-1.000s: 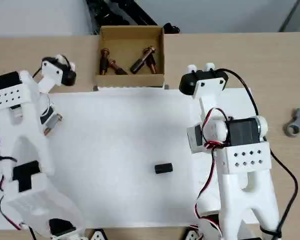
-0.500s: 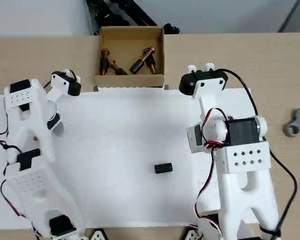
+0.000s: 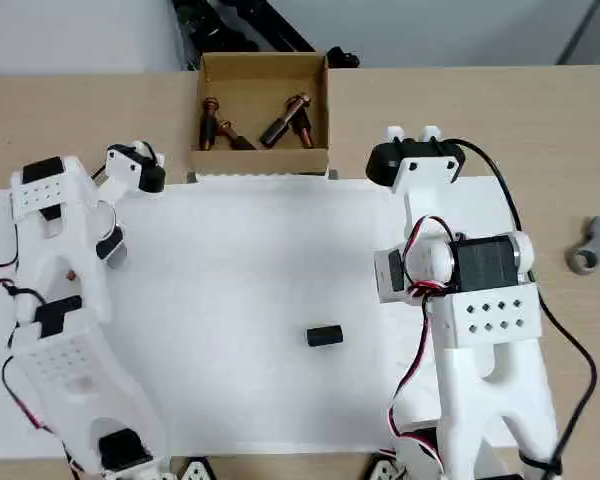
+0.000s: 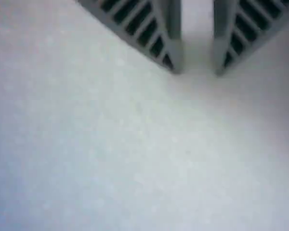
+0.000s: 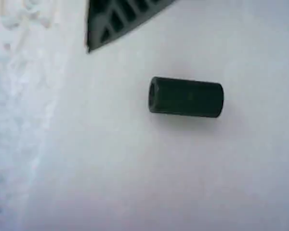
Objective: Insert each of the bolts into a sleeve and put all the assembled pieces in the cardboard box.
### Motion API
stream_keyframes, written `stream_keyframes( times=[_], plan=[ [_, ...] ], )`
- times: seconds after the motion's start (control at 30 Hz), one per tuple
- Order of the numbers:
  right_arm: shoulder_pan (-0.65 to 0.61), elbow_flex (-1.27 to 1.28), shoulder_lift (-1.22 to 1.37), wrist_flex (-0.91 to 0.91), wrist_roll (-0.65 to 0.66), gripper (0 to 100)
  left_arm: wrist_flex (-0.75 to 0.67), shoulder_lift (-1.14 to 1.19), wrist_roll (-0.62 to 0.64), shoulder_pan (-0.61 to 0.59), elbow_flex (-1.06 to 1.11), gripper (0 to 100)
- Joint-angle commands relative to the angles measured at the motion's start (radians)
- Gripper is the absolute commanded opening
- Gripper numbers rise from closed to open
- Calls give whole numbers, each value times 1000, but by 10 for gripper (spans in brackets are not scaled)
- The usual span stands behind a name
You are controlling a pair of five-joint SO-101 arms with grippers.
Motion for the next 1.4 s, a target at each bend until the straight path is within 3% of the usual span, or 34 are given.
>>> stream_keyframes(
  times=[0.0, 0.23, 0.4, 0.83, 1.37],
  plan=[
    [8, -6, -27, -10, -6, 231, 52, -78, 8, -26, -61, 6],
    [8, -6, -25, -10, -5, 231, 170, -193, 5, -29, -108, 11],
    [8, -6, -25, -10, -8, 231, 178, -259, 3, -28, -108, 11],
    [8, -6, -25, -8, -9, 231, -60, -196, 0, -95, -82, 84],
    [8, -6, -25, -10, -9, 231, -126, 15, 37, -52, -85, 83]
  ],
)
